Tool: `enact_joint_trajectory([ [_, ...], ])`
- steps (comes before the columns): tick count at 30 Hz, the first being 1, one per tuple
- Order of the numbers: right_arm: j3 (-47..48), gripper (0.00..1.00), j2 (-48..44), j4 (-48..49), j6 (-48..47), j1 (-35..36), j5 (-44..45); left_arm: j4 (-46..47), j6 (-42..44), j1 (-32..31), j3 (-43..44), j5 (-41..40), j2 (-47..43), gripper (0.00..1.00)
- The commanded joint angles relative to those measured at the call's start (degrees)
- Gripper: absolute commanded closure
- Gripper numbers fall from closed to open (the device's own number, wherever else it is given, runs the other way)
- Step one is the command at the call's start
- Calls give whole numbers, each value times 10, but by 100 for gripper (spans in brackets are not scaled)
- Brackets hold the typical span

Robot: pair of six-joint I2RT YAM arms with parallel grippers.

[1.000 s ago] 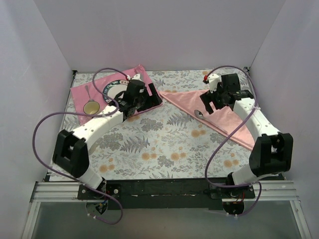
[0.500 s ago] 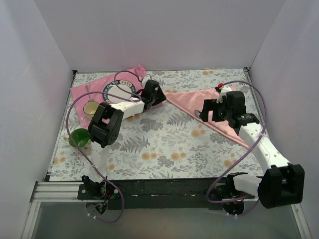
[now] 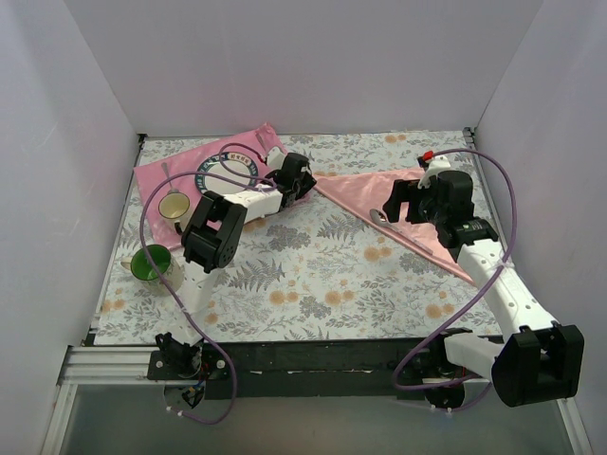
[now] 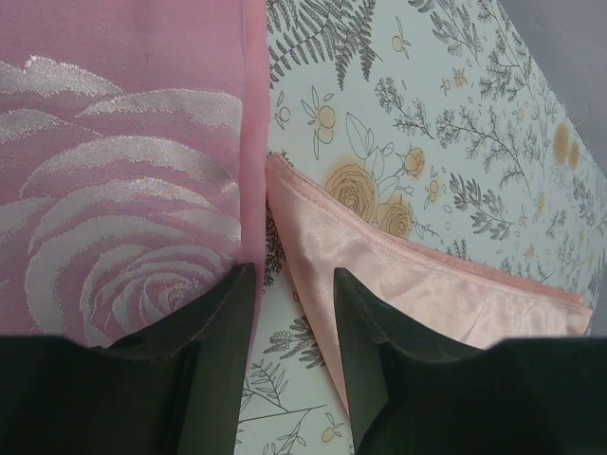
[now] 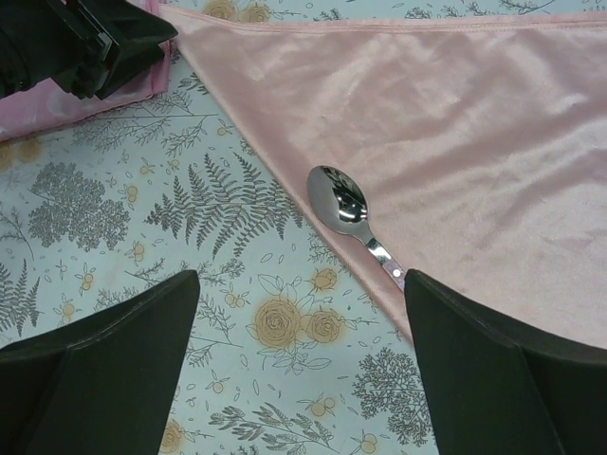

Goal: Fold the napkin, place the utensils inside, and roll it up
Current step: Fold the napkin

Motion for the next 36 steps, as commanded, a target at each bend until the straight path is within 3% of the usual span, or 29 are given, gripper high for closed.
enact_joint_trajectory([
  [1,17,4,8,27,5,-2,8,-10,-33,1,24,-16,21,62],
  [11,9,4,9,30,5,-2,4,15,-52,1,32,-8,47,64],
  [19,9,4,6,26,6,-1,-2,22,-19,1,27,-29,50,74],
  [26,6,5,-4,22,11,-2,-36,102,162,-22,38,-25,28,90],
  [36,1,4,-20,16,32,-2,-35,232,363,-109,-32,-11,-48,93],
])
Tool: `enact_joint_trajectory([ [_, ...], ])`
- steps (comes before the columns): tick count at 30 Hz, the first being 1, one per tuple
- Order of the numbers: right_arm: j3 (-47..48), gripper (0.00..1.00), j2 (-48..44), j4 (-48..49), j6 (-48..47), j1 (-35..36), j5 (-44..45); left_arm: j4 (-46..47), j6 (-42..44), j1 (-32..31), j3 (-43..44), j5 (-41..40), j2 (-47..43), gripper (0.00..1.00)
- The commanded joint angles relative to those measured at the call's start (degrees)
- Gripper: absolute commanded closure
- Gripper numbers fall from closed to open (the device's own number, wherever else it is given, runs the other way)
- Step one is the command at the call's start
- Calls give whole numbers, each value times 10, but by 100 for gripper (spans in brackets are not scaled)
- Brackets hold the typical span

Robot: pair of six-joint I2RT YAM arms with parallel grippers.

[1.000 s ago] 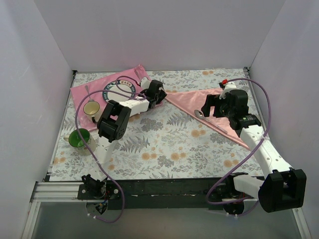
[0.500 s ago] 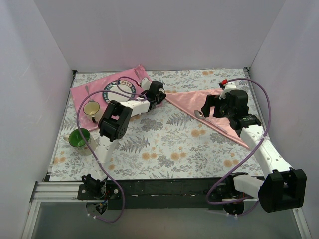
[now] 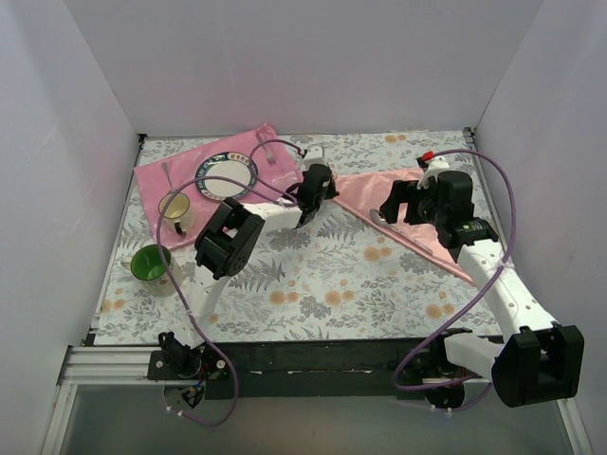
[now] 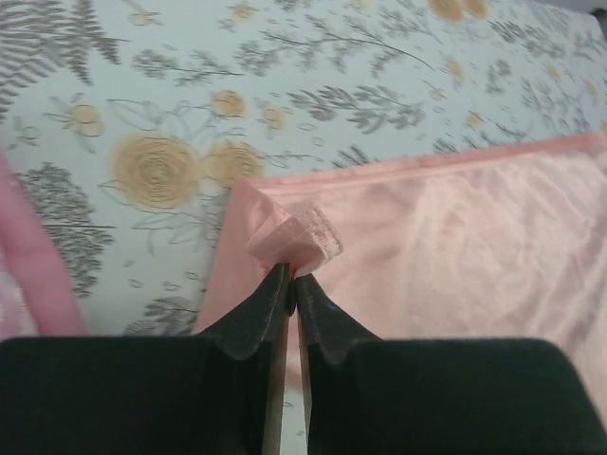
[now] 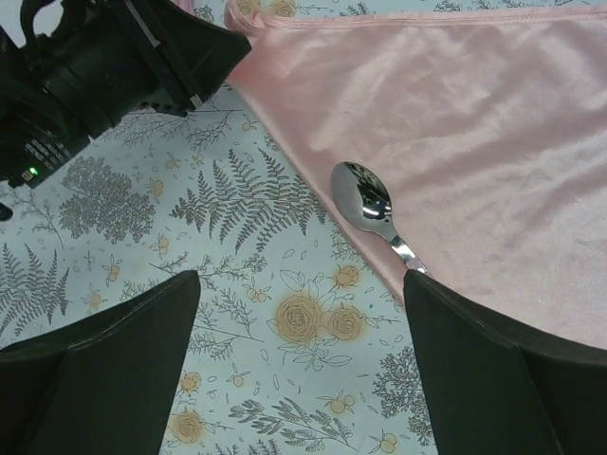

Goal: Fold the napkin, place the utensils inside, and roll it up
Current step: Fold the napkin

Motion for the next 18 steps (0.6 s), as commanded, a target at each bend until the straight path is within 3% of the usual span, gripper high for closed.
enact_joint_trajectory([
  [1,0,5,-29,13,31,-2,-5,64,112,-47,-17,7,-70,93],
  [9,-41,5,-96,2,119,-2,117,76,142,-104,-20,18,-74,93],
  [18,-52,4,-164,-6,103,-2,168,64,128,-142,19,17,-53,94],
])
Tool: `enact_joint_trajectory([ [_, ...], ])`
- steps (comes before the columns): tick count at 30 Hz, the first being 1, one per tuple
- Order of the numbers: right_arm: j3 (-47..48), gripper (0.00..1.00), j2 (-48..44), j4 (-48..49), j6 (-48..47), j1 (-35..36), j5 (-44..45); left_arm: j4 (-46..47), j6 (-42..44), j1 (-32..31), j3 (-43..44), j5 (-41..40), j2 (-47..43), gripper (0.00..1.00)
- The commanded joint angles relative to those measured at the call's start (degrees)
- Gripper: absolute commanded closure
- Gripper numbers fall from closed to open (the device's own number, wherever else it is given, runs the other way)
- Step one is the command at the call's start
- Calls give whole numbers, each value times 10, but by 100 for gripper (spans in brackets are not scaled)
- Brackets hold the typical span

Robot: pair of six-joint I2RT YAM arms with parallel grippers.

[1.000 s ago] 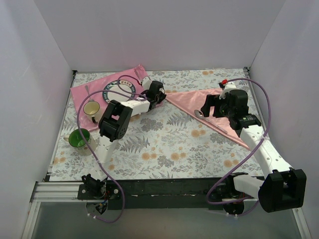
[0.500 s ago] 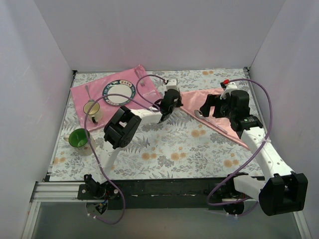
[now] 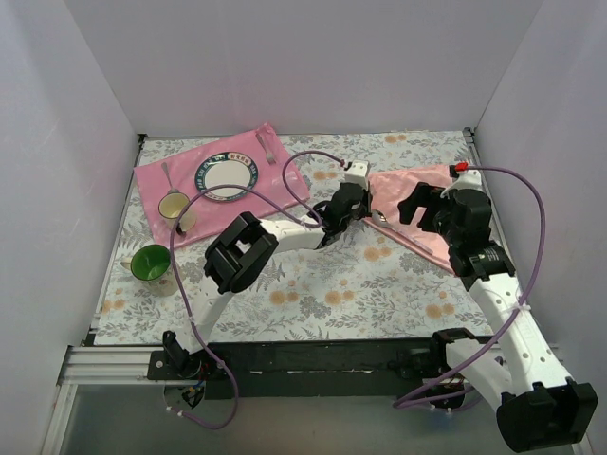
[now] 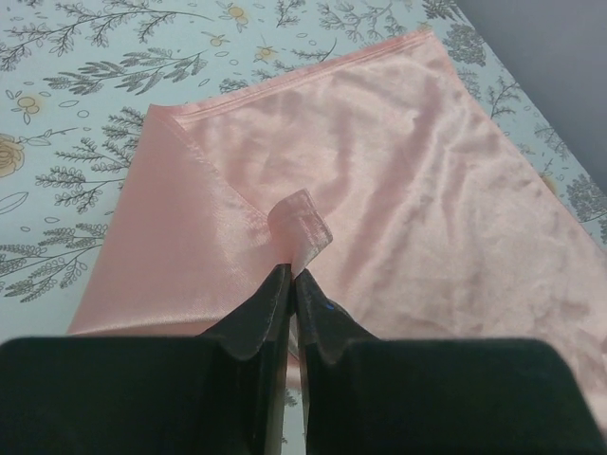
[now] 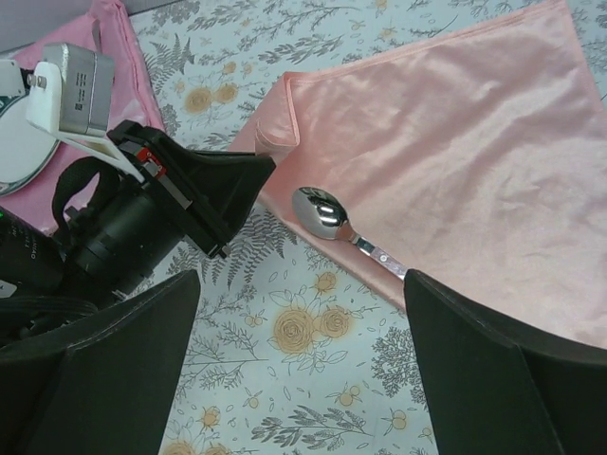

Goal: Fold the napkin, place the utensils inside, and roll it up
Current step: Fold the napkin

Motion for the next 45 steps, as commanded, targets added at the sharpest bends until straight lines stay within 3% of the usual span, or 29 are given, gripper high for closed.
enact_joint_trajectory([
  [1,-5,4,-31,6,-2,-2,51,-3,2,-19,42,0,-20,94],
  [27,-5,1,-105,-28,-12,-2,128,-37,-12,-88,161,20,70,95],
  [45,-3,1,-115,-35,-19,-1,131,-42,-97,-111,205,38,123,93],
])
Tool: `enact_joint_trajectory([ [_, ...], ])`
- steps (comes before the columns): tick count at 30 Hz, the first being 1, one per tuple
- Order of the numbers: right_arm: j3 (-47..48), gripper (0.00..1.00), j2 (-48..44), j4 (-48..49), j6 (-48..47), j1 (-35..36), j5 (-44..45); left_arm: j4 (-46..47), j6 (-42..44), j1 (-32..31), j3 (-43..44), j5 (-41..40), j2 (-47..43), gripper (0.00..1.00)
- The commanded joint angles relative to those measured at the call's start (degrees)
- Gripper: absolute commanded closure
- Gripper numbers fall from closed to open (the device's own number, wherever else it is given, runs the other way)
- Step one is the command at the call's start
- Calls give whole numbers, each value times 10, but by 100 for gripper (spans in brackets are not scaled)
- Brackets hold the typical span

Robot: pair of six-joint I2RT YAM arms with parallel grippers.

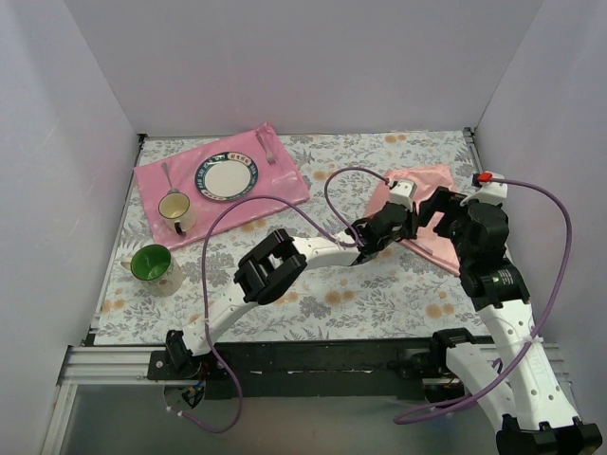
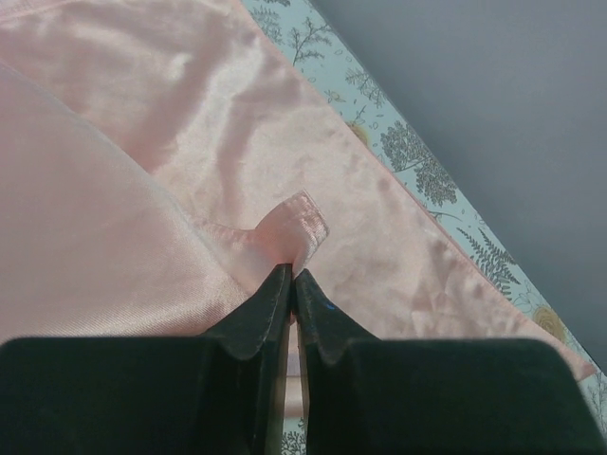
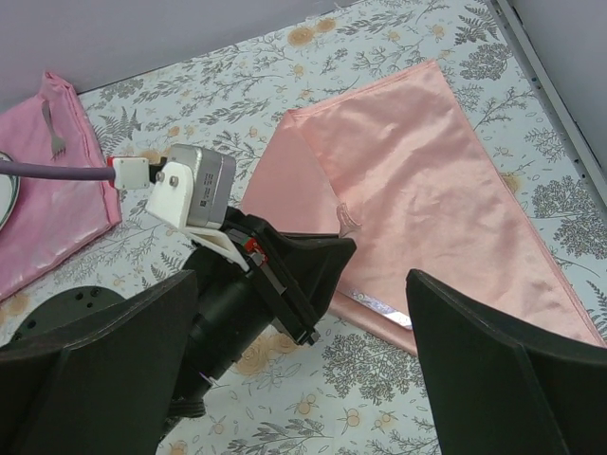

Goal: Fold the napkin, place the utensils inside, and roll it up
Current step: Fold the napkin

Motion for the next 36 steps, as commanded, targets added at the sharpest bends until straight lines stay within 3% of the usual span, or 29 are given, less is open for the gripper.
enact_joint_trajectory([
  [1,-3,1,-9,7,-6,-1,10,-3,-35,-10,16,9,7,93],
  [19,-13,1,-12,15,-10,0,12,-7,-76,-18,-15,40,16,91],
  [36,-22,1,-10,20,-9,0,6,-6,-71,-19,-46,60,-2,81],
])
